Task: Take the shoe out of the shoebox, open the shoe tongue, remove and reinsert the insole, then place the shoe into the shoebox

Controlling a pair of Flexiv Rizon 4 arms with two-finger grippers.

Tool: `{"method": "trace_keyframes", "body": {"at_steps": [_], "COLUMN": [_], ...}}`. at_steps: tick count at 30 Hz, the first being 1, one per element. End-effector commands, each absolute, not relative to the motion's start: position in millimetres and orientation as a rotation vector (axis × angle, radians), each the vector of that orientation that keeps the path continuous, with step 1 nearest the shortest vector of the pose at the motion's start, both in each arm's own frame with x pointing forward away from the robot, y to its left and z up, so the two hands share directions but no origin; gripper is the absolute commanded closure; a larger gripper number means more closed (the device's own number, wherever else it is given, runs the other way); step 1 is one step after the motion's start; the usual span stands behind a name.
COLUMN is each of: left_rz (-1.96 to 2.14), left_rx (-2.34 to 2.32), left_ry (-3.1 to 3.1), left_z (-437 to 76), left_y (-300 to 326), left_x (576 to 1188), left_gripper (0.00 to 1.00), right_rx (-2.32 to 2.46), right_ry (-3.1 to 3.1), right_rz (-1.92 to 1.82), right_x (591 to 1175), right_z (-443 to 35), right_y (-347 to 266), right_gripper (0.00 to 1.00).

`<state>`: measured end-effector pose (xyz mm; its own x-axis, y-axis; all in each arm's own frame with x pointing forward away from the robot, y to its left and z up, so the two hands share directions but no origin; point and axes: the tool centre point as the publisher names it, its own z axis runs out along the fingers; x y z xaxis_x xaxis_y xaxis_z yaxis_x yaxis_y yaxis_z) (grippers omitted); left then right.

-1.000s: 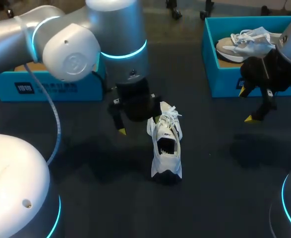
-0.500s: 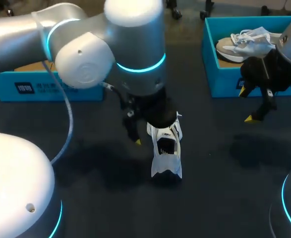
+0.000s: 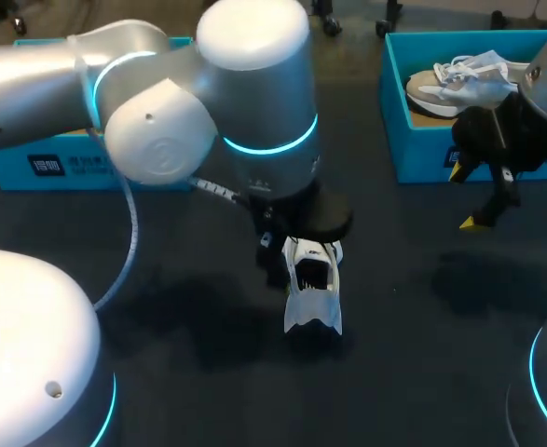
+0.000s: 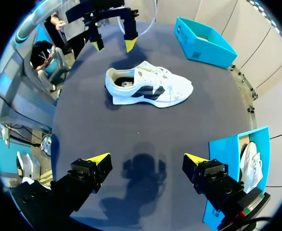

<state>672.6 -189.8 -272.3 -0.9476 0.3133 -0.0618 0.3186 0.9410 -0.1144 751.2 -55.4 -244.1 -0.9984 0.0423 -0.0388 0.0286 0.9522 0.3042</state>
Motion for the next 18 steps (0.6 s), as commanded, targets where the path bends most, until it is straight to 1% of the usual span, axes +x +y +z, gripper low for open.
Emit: {"method": "trace_keyframes", "body": {"at_steps": [1, 18], "left_rz": [-0.151, -0.04], "left_rx": [0.36, 0.304], "left_ry": [3.123, 3.078], "left_z": [-289, -348], "left_y": [-192, -210], "left_x": [666, 644], "left_gripper": [0.0, 0.0], "right_rx": [0.056, 0.056], "right_ry": [3.058, 3.058], "right_rz": [0.473, 0.473], "right_x": [751, 751], "right_z": [-245, -245], "right_y": [-55, -55], "right_gripper": [0.0, 0.0]}}
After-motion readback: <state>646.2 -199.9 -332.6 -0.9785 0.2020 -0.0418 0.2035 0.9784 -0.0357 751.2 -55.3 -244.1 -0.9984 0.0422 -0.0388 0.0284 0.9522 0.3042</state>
